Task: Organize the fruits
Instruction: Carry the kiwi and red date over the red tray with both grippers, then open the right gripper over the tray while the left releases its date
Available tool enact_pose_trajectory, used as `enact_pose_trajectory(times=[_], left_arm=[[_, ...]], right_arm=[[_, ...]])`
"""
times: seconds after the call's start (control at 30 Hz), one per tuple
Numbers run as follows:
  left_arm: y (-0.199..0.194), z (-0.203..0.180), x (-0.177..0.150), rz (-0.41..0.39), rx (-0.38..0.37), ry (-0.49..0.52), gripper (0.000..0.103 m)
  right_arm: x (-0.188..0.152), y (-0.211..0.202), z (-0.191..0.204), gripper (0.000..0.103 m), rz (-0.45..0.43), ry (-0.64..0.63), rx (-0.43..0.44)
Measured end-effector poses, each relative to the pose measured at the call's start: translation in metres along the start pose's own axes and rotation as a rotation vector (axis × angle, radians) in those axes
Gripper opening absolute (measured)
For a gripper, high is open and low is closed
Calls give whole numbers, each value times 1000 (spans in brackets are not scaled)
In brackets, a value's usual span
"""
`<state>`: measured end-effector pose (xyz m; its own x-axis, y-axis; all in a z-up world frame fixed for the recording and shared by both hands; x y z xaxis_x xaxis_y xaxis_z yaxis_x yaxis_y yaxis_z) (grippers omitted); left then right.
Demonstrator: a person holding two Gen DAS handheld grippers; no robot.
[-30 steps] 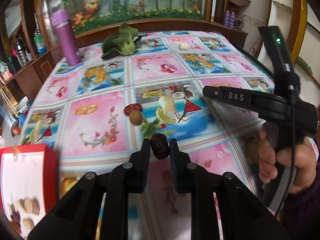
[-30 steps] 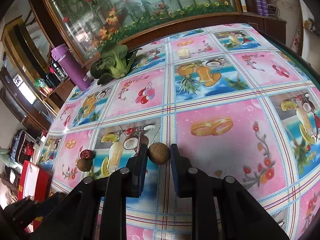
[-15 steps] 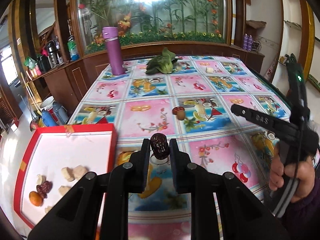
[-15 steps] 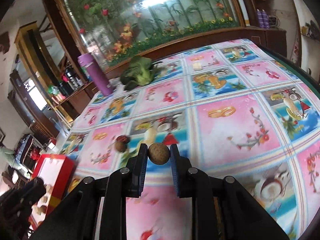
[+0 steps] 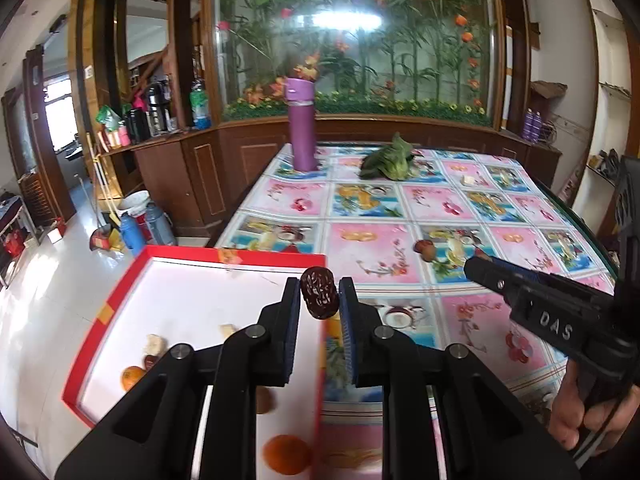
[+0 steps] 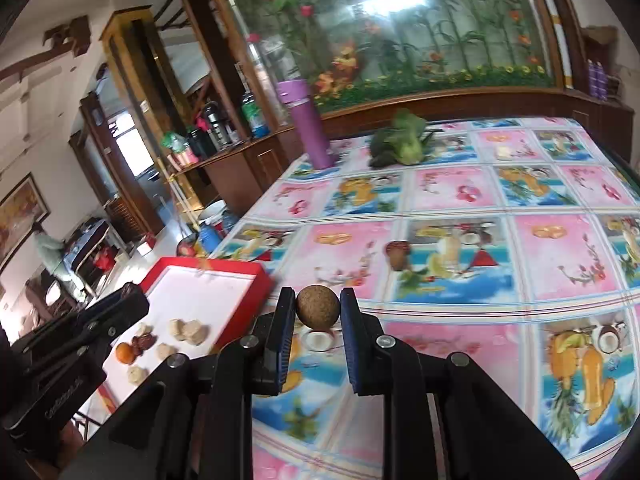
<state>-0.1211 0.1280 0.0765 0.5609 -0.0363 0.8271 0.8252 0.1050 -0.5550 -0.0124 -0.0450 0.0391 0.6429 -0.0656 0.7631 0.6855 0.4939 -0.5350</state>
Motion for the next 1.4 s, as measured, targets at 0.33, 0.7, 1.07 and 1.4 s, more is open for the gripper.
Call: enact_pose_trajectory(times=[0.33, 0.7, 1.07, 1.4], left_arm=[[-14, 55, -2, -32, 91, -80, 21], [-9, 99, -15, -15, 172, -131, 21], [7, 117, -33, 36, 206, -139, 21], [16, 126, -46, 74, 222, -144, 21]], right_arm=[[-10, 9, 74, 21, 25, -125, 93], [-20, 34, 119, 21, 80, -191, 147], [-51, 56, 139, 21, 166, -232, 159], [-70, 68, 144, 21, 218, -245, 160]])
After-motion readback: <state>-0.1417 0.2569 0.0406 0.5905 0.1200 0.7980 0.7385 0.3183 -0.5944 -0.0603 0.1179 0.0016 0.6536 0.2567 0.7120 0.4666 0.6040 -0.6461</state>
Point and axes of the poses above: each gripper's, at about its wrist camera, not at the fingertips, and y roughly the way its jaws point, z to its left, x to its top, the point moved 6 cm from there along y, roughly the way its jaws point, and after that the axes turned 4 degrees about y, right-handed, at the moved point
